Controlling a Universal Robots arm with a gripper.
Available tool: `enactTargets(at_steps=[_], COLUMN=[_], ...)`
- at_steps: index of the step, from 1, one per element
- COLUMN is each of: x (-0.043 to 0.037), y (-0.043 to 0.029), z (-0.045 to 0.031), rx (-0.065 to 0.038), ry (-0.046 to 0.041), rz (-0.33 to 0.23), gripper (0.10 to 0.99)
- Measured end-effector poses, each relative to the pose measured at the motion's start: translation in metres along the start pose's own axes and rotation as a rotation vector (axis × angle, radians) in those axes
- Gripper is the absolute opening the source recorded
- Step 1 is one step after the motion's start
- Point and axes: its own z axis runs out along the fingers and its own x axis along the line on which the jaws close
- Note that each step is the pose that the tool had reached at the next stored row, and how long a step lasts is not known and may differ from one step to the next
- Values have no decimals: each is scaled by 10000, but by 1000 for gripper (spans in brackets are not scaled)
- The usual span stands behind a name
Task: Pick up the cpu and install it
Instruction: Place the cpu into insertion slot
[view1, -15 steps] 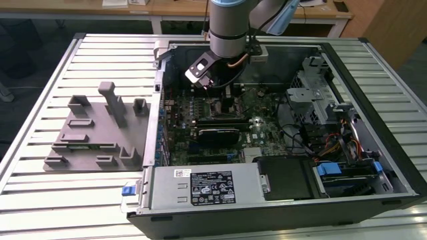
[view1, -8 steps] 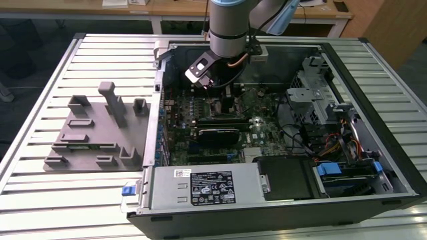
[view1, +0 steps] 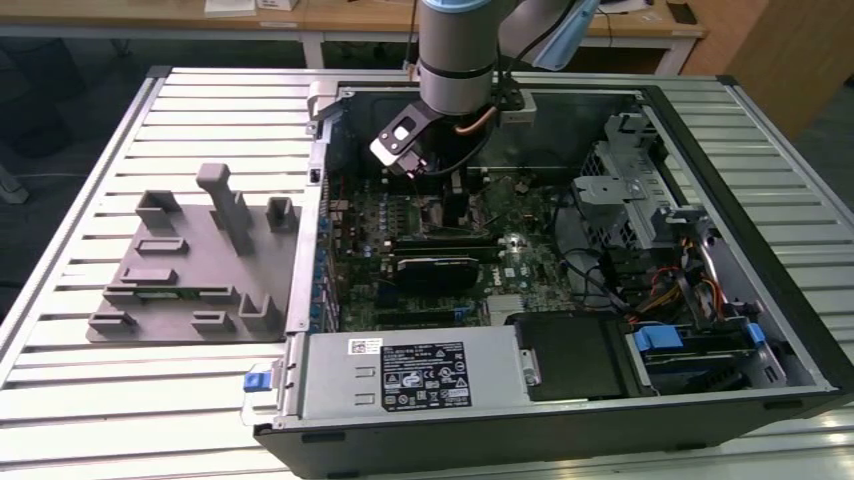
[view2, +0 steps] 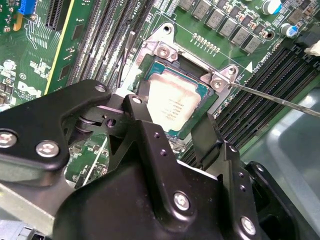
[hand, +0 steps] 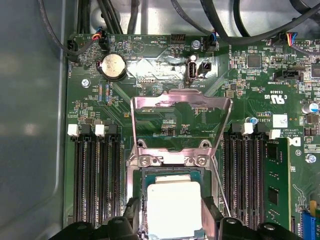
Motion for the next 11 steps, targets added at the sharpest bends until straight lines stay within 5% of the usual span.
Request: enactTargets(at_steps=[3, 7, 11], x=[0, 0, 1], y=[-1, -1, -1], z=[6, 18, 19], rx=[-1, -2, -2], ry=[-55, -283, -278], rz=[-2, -13, -12], gripper=[608, 608, 608])
